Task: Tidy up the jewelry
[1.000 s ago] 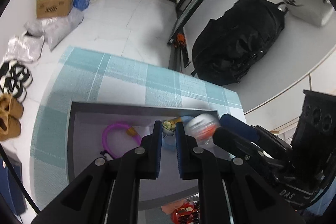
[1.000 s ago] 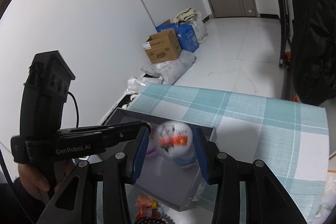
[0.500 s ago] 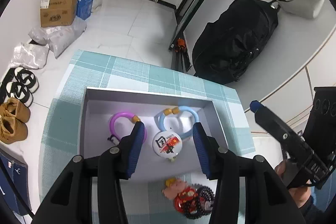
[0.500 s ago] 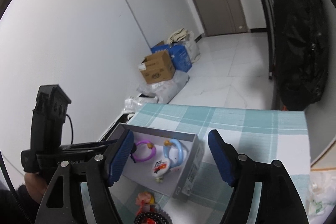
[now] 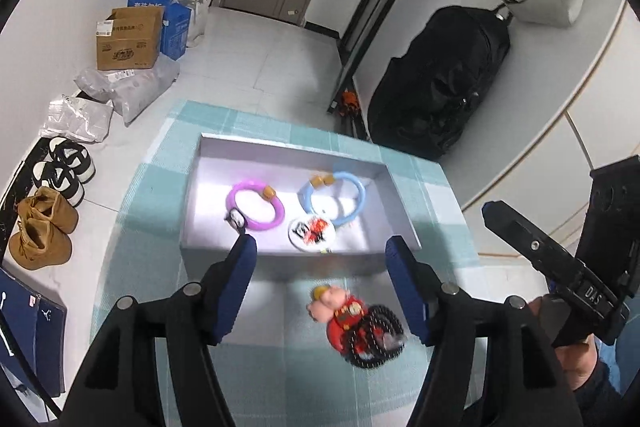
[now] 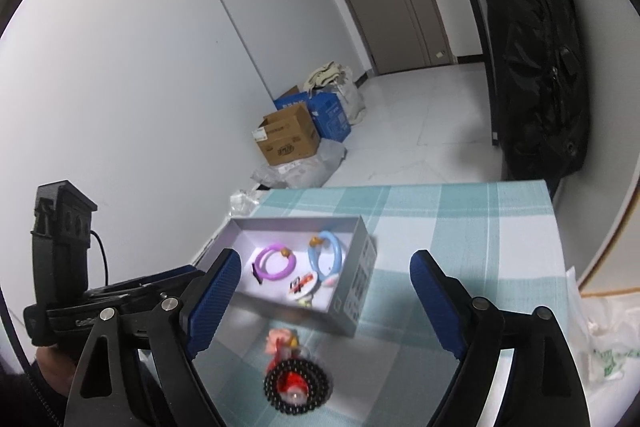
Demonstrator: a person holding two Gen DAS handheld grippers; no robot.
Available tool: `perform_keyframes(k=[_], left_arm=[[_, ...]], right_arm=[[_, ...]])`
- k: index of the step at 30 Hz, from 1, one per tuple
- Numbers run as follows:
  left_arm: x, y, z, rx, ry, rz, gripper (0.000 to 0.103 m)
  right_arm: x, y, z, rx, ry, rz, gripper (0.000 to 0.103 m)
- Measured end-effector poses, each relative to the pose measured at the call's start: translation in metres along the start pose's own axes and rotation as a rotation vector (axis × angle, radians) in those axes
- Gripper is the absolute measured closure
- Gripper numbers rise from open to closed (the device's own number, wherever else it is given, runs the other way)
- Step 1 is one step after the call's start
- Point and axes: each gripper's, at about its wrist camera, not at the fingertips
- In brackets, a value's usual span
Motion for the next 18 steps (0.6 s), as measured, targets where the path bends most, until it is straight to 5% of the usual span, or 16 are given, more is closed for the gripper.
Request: perform_keyframes(k=[18], left_arm=[[0.035, 0.001, 0.038, 0.037, 0.237, -0.049, 0.039]], right_arm=[[0.034, -0.003, -0.005, 0.062, 0.081, -0.027, 0.008]])
Point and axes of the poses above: each gripper's, at about its wrist camera, not at the fingertips, and z roughly the way its jaws point, y to its left, x to its underside, and after that the axes turned 14 degrees about x, right-handed
